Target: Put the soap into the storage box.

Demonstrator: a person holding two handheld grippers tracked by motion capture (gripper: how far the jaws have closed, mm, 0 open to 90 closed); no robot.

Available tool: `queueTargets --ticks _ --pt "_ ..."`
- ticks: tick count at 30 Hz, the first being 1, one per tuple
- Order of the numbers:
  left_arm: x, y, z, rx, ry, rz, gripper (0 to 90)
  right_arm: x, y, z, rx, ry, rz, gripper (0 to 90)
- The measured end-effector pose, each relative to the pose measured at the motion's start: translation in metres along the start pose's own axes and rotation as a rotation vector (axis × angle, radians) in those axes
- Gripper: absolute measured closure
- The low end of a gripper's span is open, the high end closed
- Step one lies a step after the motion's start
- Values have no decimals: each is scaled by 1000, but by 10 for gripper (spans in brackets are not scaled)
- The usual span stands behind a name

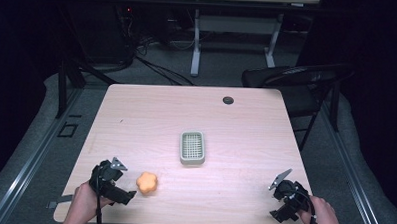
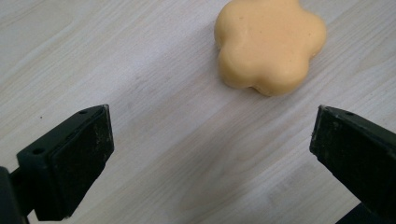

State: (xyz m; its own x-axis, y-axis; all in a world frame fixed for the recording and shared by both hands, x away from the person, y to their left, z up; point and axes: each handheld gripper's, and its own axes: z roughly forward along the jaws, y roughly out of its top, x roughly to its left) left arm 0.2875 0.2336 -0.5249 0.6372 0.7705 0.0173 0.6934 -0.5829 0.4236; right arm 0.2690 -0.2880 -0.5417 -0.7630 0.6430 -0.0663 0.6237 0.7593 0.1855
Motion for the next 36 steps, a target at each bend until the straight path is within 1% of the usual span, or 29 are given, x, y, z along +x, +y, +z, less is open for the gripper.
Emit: queueTargets --ticks 6,7,8,11,12,16,23,24,25,26,28,31,33,34,36 --pt "-1 0 0 2 1 6 0 1 0 0 -1 4 1 157" --pt "-1 1 0 -2 1 4 0 0 0 0 3 -2 -2 157" --pt "-1 2 0 -8 -6 5 0 0 0 0 3 -3 -3 158" --pt "-3 3 0 -17 -11 9 0 0 0 0 2 -2 -3 158" --pt "-4 5 0 -31 -20 12 0 0 0 0 1 -1 -3 158" --pt "-7 10 2 -43 -26 21 0 0 0 1 1 -1 -3 158" --pt "-14 18 6 -45 -27 43 0 0 0 2 -10 11 9 158" --pt "-17 21 8 -42 -31 59 0 0 0 2 -4 7 6 157" --pt "-17 21 8 -42 -31 59 0 0 0 2 -4 7 6 157" --pt "-18 23 11 -35 -31 68 0 0 0 2 -4 7 6 157" --pt "-19 25 14 -34 -27 74 0 0 0 2 0 6 5 157" --pt "-19 27 17 -24 -38 79 0 0 0 2 1 8 6 157" --pt "-20 28 19 -25 -33 86 0 0 0 2 2 8 5 157" --pt "-21 30 21 -14 -27 96 0 0 1 2 9 10 -2 158" --pt "-21 31 23 -13 -29 96 0 0 0 2 3 6 5 157"
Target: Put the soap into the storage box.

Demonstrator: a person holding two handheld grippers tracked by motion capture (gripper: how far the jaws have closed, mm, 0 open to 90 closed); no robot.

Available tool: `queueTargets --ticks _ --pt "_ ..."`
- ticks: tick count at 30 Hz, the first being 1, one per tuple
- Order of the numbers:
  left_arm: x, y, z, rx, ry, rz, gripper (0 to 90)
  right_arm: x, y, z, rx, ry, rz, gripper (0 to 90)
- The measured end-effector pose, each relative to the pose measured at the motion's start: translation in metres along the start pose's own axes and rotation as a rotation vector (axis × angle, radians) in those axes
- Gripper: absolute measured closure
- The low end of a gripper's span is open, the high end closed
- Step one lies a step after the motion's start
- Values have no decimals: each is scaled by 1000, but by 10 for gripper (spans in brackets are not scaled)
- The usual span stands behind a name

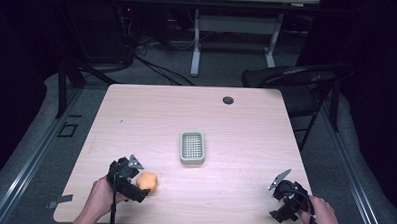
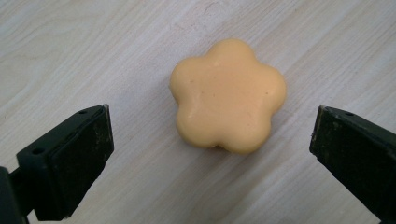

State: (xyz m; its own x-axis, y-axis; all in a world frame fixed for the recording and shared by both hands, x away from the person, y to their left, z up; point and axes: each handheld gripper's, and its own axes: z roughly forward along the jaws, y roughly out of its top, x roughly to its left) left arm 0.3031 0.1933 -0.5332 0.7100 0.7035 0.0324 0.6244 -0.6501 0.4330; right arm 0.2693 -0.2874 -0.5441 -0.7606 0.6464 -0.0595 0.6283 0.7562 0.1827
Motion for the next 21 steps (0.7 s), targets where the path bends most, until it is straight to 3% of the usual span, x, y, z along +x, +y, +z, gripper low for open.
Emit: queueTargets --ticks 10,21 --pt "-1 12 16 40 -4 36 0 0 0 0 -2 2 0 157" --pt "-3 16 24 65 -15 42 1 0 0 0 -2 3 0 157"
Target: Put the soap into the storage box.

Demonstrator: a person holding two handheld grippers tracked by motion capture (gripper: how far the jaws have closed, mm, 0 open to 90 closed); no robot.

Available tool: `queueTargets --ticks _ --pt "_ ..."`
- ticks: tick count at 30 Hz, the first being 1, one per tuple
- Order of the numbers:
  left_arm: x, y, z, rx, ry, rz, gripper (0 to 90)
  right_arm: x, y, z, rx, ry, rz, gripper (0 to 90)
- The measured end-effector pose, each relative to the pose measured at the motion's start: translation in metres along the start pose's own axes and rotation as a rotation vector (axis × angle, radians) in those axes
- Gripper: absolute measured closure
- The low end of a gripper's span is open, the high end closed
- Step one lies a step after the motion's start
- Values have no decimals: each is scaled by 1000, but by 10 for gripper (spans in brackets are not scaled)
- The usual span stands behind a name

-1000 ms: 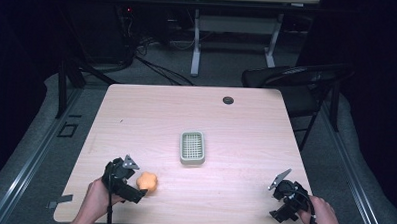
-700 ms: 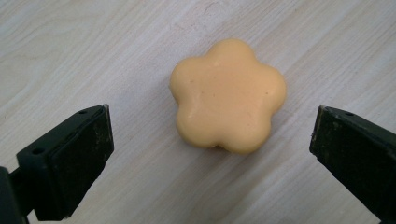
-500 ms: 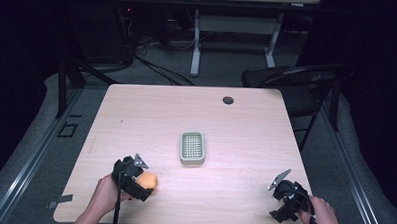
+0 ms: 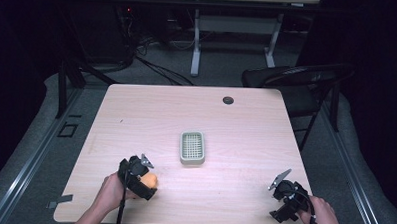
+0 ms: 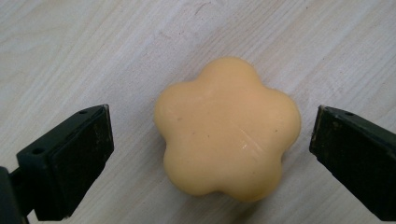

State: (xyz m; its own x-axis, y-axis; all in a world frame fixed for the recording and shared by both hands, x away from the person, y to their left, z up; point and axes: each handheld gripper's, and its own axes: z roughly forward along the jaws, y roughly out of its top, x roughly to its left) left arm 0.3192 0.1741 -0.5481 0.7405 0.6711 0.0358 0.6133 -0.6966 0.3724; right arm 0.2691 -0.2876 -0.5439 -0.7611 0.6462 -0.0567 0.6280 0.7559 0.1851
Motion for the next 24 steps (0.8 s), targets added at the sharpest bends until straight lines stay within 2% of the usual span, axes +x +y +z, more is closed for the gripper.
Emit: queueTargets --ticks 3,8,17,19,24 --pt "0 0 1 3 1 6 31 0 0 0 4 -5 -4 157" --pt "-1 0 1 5 -9 12 156 0 0 0 -1 1 1 158" --pt "-1 0 3 13 -17 25 204 -1 0 -1 14 -2 -12 158" --pt "-1 -1 3 12 -22 26 238 -1 1 0 13 -2 -12 158" --pt "-1 -1 3 16 -23 28 241 -1 1 0 14 -1 -12 157"
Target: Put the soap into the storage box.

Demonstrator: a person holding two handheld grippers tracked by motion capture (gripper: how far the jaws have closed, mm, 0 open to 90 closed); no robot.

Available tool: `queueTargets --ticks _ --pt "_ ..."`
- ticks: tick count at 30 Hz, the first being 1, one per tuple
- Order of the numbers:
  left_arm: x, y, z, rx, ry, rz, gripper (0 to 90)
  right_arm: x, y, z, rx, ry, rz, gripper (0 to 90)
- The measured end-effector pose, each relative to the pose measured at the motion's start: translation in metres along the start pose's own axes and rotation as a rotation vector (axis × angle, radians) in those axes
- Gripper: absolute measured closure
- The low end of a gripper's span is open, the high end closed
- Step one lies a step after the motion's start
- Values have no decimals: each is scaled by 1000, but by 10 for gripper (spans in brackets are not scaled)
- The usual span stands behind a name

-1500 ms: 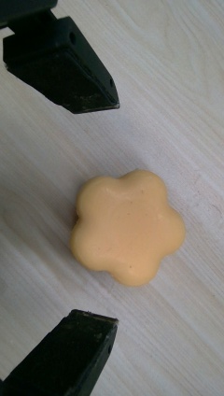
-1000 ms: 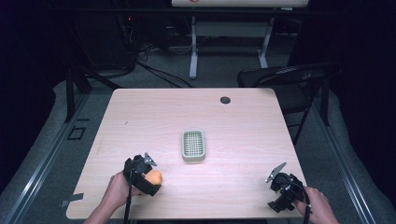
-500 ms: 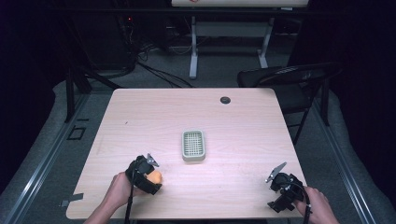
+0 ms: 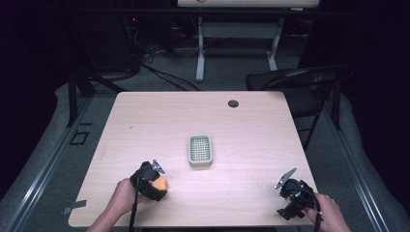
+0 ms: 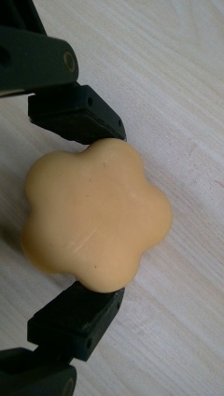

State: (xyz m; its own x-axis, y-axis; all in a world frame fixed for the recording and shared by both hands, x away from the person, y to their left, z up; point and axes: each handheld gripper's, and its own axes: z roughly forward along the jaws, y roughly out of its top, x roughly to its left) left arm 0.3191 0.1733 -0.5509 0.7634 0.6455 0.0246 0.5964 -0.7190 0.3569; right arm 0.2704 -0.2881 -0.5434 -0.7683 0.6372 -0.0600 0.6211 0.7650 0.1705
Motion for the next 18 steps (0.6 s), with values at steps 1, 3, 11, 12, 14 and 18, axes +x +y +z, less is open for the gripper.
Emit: queueTargets --ticks 1,3,11,12,14,18 --pt "0 0 0 1 -5 -3 241 0 0 0 0 0 0 157" --pt "0 0 1 5 -1 2 239 1 0 1 -8 -5 10 157" --pt "0 0 2 10 -6 -2 244 1 0 1 -16 3 16 158" --pt "0 0 2 11 -5 -1 245 1 0 1 -8 7 7 157" --pt "1 0 2 12 -4 0 247 1 0 1 -10 7 9 157" --pt "1 1 2 14 -7 4 249 0 0 0 -1 1 1 158"
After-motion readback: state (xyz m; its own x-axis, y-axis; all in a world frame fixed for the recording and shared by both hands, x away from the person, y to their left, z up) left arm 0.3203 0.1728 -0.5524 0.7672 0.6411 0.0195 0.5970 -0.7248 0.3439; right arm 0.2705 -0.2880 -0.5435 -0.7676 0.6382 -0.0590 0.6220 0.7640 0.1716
